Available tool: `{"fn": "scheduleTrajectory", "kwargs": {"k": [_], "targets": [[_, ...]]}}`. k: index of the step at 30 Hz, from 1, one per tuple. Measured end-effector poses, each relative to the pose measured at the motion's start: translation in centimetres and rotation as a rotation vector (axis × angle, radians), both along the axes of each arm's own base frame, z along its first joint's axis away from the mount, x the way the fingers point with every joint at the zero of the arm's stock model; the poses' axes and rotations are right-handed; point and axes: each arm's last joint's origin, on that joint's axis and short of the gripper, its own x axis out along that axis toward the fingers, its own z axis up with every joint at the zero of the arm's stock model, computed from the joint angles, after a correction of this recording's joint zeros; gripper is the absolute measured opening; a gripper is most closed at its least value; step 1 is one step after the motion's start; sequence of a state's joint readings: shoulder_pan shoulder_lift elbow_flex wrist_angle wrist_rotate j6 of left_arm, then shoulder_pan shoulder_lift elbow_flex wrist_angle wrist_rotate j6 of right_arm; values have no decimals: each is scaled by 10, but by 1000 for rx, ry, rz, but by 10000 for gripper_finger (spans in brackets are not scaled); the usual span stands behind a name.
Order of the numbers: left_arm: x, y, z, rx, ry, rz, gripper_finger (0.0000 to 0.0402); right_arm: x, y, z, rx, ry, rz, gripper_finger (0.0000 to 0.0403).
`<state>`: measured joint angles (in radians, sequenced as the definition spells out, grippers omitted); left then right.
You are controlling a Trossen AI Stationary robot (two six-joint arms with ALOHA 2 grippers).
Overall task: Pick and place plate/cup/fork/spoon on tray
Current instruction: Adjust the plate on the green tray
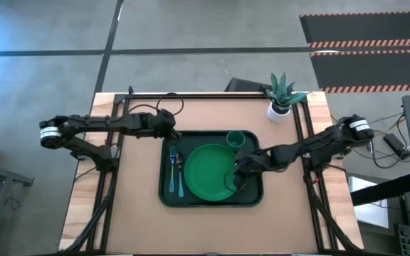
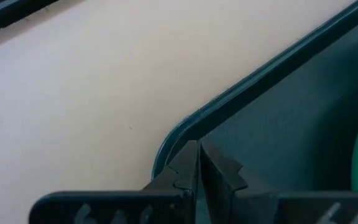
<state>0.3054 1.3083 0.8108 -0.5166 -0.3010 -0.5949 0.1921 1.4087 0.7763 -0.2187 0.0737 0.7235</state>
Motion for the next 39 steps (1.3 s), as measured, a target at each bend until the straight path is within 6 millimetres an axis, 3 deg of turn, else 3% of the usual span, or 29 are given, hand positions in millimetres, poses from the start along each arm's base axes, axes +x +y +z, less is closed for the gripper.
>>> {"fn": "scheduleTrajectory", "kwargs": {"k": [8,21,39], "targets": [[0,0,0,-7,3,-13,0,7,8,-18,19,49,25,9],[0,0,0,-8,4,-14,0,6,9,-18,22,52,22,9],[0,-1,-1,-8,3,-14,0,-4,42,-15,104,66,15,9]]}}
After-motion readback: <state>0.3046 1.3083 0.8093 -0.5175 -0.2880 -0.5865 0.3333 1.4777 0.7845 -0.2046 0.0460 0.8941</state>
